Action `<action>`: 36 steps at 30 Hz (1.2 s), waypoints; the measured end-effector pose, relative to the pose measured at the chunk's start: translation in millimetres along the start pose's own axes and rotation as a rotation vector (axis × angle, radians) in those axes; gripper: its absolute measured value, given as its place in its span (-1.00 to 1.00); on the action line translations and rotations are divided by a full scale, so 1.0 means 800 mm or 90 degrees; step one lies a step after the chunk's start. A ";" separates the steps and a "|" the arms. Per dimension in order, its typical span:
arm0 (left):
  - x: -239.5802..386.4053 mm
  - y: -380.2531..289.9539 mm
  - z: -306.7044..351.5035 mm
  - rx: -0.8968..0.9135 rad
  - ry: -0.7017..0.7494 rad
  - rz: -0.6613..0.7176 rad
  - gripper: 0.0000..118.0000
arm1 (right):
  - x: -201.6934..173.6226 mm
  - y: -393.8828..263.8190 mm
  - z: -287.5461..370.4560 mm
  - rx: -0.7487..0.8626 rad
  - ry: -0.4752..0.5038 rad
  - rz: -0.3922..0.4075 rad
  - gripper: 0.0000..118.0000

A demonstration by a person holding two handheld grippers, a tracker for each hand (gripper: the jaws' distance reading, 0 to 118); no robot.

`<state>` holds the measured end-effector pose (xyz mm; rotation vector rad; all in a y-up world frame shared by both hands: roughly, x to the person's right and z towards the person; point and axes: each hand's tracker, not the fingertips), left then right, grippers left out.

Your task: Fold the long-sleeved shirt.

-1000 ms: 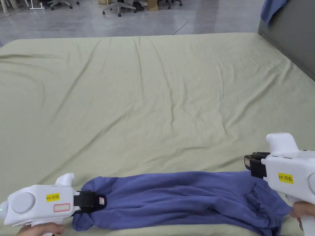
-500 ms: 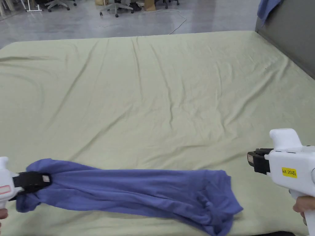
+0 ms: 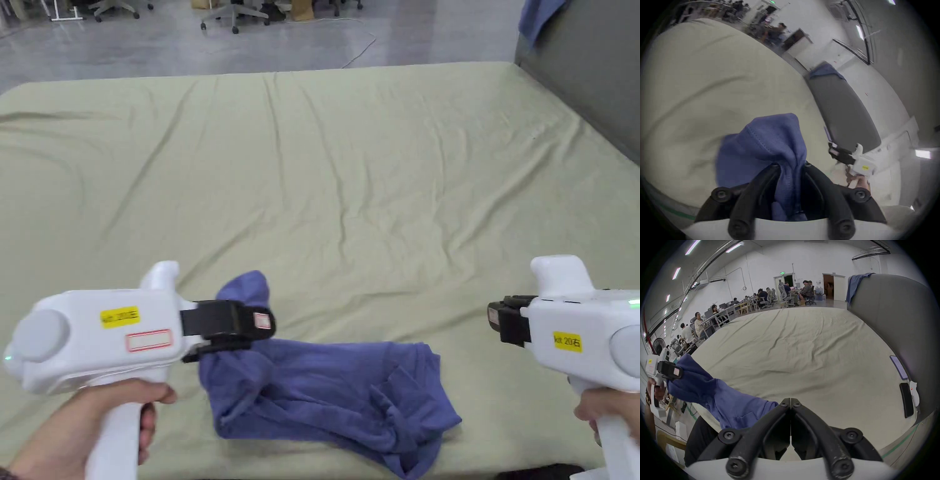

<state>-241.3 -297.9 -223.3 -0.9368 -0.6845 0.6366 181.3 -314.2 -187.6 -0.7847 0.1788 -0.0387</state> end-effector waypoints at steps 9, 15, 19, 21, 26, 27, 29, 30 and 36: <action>0.017 -0.043 -0.230 -0.189 0.104 -0.043 -0.65 | 0.020 -0.015 0.004 -0.010 -0.012 -0.015 -1.00; 0.023 -0.019 -0.177 -0.109 0.027 -0.018 0.75 | 0.022 -0.010 0.005 -0.001 -0.005 -0.024 -1.00; 0.023 -0.009 -0.100 -0.022 0.085 -0.077 0.72 | 0.018 -0.009 0.006 -0.001 0.006 -0.022 -1.00; 0.020 -0.017 -0.073 0.035 0.120 -0.101 -0.11 | 0.015 -0.008 0.006 0.000 0.011 -0.021 -1.00; 0.020 -0.058 -0.102 -0.008 0.324 -0.245 -1.00 | 0.011 -0.009 0.004 -0.004 0.015 -0.019 -1.00; 0.023 -0.071 -0.111 -0.002 0.316 -0.262 -1.00 | 0.011 -0.010 0.003 -0.005 0.014 -0.017 -1.00; 0.033 -0.086 -0.135 -0.010 0.306 -0.266 -1.00 | 0.011 -0.012 0.001 -0.009 0.012 -0.015 -1.00; 0.038 -0.093 -0.149 -0.008 0.293 -0.272 -1.00 | 0.011 -0.012 0.001 -0.010 0.010 -0.015 -1.00; 0.083 -0.123 -0.236 -0.054 0.236 -0.334 -1.00 | 0.014 -0.015 0.000 -0.015 -0.002 -0.013 -1.00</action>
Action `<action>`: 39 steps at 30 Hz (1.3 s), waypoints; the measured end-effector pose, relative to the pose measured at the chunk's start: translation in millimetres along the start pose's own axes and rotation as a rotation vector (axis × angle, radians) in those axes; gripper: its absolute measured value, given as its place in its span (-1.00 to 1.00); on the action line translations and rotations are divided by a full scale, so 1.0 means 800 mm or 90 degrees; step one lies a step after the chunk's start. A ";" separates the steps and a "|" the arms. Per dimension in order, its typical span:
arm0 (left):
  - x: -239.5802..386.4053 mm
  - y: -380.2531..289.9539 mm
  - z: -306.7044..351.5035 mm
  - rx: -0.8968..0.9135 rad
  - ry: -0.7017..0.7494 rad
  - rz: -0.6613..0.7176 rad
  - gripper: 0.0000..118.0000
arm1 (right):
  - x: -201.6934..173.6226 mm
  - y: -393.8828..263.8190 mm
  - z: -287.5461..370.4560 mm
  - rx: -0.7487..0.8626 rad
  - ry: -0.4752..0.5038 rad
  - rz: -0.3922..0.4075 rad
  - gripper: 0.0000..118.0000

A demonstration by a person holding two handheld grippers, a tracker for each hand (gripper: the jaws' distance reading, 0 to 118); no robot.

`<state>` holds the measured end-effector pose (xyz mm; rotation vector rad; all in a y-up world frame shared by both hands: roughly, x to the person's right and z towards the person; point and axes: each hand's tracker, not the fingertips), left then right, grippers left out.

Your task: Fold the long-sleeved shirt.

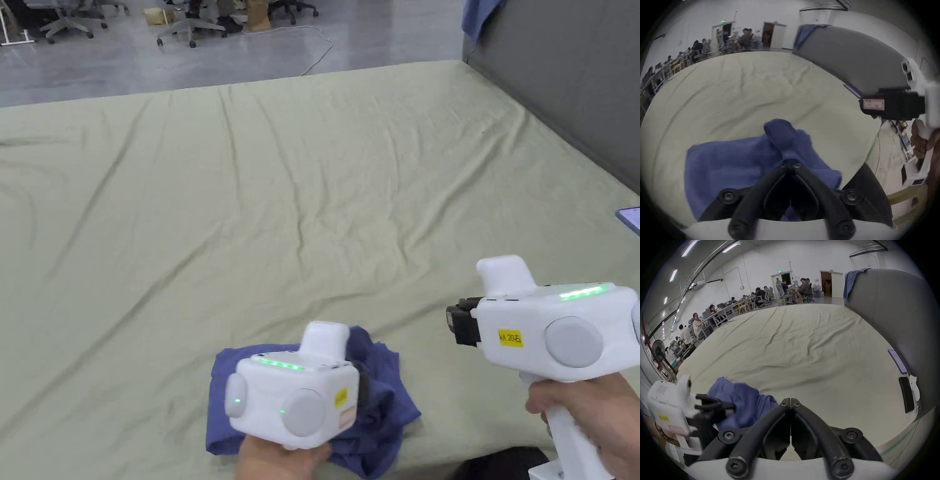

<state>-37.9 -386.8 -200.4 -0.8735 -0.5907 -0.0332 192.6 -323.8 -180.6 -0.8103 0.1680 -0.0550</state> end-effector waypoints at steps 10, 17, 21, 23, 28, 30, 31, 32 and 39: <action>0.015 0.026 -0.006 -0.036 -0.073 0.022 -1.00 | 0.006 -0.003 -0.002 -0.014 0.026 -0.021 -1.00; -0.109 0.033 0.103 0.039 -0.075 0.108 -1.00 | -0.035 0.015 -0.024 -0.059 0.193 -0.065 -1.00; -0.177 0.011 0.131 0.051 -0.048 0.148 -1.00 | -0.072 0.012 -0.053 -0.137 0.263 -0.063 -1.00; -0.208 -0.003 0.134 0.048 -0.067 0.204 -1.00 | -0.076 0.005 -0.078 -0.175 0.284 -0.083 -1.00; -0.257 -0.034 0.138 0.056 -0.115 0.289 -0.50 | -0.046 -0.029 -0.139 -0.265 0.229 -0.140 -1.00; -0.272 -0.042 0.137 0.041 -0.121 0.307 0.82 | -0.025 -0.042 -0.145 -0.260 0.237 -0.174 -1.00; -0.278 -0.047 0.133 0.029 -0.129 0.325 0.82 | -0.013 -0.046 -0.143 -0.245 0.269 -0.215 -1.00; -0.275 -0.050 0.131 0.022 -0.139 0.336 0.94 | -0.008 -0.046 -0.142 -0.254 0.270 -0.240 -1.00; -0.293 -0.084 0.078 -0.019 -0.257 0.472 1.00 | -0.002 -0.050 -0.146 -0.260 0.267 -0.249 -1.00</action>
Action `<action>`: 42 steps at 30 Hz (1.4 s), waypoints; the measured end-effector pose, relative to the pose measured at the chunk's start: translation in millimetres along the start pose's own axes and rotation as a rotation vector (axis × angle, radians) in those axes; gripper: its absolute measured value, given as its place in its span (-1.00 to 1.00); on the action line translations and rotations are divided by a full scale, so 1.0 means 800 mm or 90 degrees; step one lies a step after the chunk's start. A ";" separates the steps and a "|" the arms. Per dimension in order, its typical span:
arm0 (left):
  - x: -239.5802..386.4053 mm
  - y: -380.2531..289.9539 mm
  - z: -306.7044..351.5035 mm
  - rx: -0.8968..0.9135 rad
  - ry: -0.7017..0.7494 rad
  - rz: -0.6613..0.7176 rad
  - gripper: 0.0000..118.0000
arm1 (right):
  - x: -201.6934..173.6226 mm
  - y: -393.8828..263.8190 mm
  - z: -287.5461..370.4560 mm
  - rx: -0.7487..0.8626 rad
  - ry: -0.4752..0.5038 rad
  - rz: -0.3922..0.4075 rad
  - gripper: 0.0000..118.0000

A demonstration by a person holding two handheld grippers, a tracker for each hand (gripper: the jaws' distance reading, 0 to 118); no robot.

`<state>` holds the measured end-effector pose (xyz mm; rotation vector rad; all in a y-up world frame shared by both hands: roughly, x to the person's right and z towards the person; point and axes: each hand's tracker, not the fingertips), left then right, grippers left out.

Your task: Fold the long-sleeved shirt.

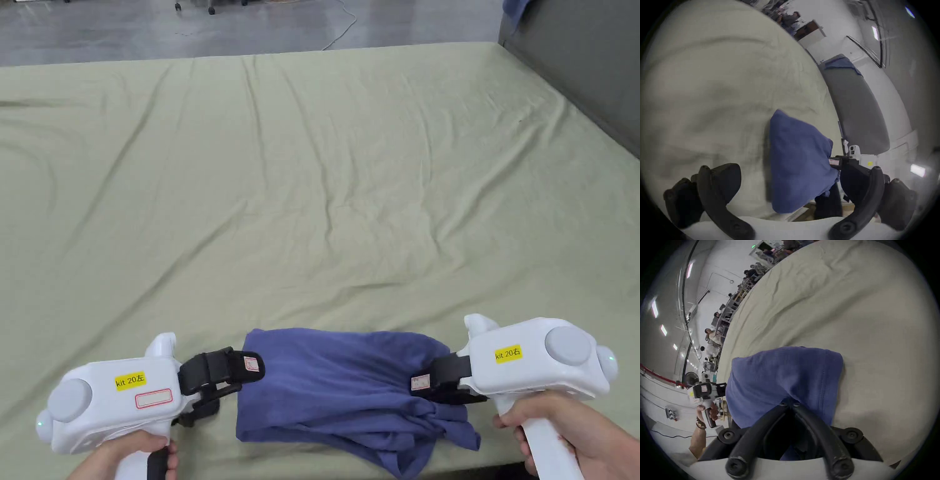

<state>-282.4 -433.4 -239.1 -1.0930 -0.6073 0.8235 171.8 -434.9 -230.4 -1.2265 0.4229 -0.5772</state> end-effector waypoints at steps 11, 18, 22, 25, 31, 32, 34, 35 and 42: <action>0.001 0.010 -0.078 -0.013 -0.023 -0.100 -0.71 | -0.016 -0.001 0.003 0.004 -0.024 0.015 -1.00; -0.004 0.037 -0.001 0.047 -0.042 -0.101 -0.73 | -0.174 0.014 0.025 0.180 -0.055 0.221 -1.00; -0.018 0.057 0.066 0.082 -0.009 -0.152 -0.73 | -0.287 0.014 -0.009 0.332 -0.123 0.375 -1.00; -0.039 0.073 0.128 0.105 0.023 -0.159 -0.73 | -0.361 0.014 -0.056 0.375 -0.073 0.400 -1.00; -0.126 0.137 0.295 0.177 0.130 -0.174 -0.73 | -0.502 0.013 -0.201 0.355 -0.006 0.477 -1.00; -0.142 0.146 0.322 0.186 0.145 -0.162 -0.73 | -0.520 0.014 -0.228 0.345 0.008 0.486 -1.00; -0.188 0.172 0.382 0.195 0.165 -0.159 -0.73 | -0.560 0.005 -0.284 0.342 0.014 0.510 -1.00; -0.205 0.178 0.403 0.200 0.190 -0.167 -0.73 | -0.575 0.001 -0.307 0.342 0.016 0.522 -1.00; -0.298 0.218 0.472 0.304 0.361 -0.092 0.76 | -0.635 -0.018 -0.427 0.320 0.046 0.565 -1.00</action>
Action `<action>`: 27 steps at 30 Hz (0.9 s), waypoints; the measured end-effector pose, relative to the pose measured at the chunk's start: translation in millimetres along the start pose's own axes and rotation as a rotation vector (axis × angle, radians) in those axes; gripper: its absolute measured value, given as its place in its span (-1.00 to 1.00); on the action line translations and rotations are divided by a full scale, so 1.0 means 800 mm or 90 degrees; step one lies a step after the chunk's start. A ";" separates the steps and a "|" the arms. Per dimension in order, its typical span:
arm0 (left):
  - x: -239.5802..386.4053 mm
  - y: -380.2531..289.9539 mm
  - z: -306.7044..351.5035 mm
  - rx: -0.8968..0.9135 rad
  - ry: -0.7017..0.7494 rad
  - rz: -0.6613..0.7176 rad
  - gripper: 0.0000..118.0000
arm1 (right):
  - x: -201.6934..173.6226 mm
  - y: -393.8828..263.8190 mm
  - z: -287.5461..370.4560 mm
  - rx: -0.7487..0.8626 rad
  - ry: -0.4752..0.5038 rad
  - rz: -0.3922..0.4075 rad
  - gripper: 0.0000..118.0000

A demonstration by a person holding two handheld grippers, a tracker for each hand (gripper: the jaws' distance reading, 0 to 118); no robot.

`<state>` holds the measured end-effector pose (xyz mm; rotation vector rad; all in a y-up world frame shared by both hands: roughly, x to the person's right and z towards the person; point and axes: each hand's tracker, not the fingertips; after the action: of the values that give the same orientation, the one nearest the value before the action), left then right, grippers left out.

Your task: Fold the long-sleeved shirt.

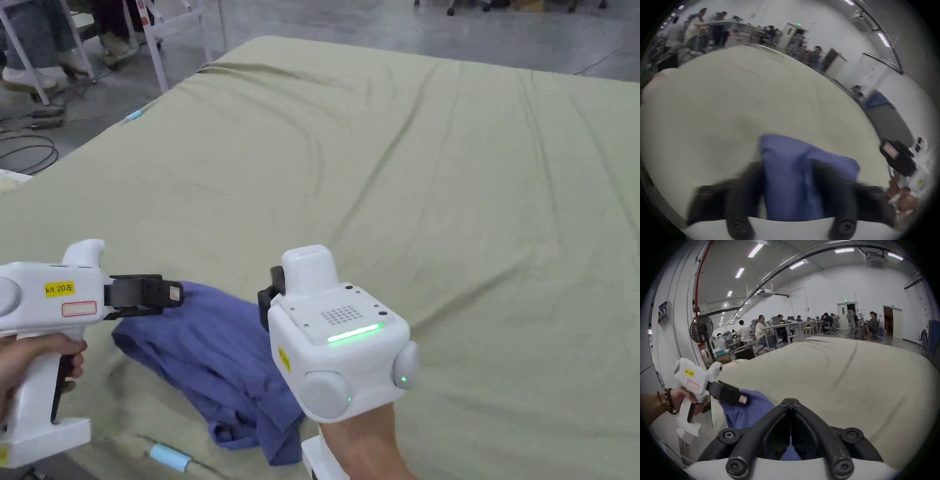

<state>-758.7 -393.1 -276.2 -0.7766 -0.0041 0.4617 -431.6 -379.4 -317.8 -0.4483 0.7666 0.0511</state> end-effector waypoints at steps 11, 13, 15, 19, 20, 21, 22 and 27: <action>0.075 -0.017 0.071 0.123 -0.051 -0.082 0.86 | 0.038 0.031 0.074 0.039 -0.025 -0.037 -1.00; 0.125 -0.022 0.089 0.185 -0.061 -0.097 0.00 | 0.060 0.046 0.118 0.074 -0.040 -0.039 -1.00; 0.190 -0.033 0.104 0.259 -0.036 -0.137 -1.00 | 0.087 0.062 0.171 0.109 -0.070 -0.032 -1.00; 0.324 -0.070 0.129 0.314 -0.105 -0.115 -1.00 | 0.150 0.085 0.296 0.182 -0.147 -0.023 -1.00; 0.361 -0.080 0.137 0.354 -0.089 -0.182 -1.00 | 0.167 0.087 0.329 0.194 -0.173 -0.020 -1.00; 0.397 -0.093 0.140 0.380 -0.085 -0.209 -1.00 | 0.184 0.088 0.361 0.210 -0.194 -0.015 -1.00; 0.427 -0.104 0.143 0.397 -0.071 -0.236 -1.00 | 0.198 0.087 0.391 0.224 -0.218 -0.009 -1.00; 0.541 -0.156 0.138 0.450 -0.040 -0.293 -1.00 | 0.273 0.061 0.529 0.257 -0.356 0.007 -1.00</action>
<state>-337.7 -221.6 -183.7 -0.0524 -0.0730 0.0294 -4.5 -187.3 -217.2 -0.0330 0.2162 0.0281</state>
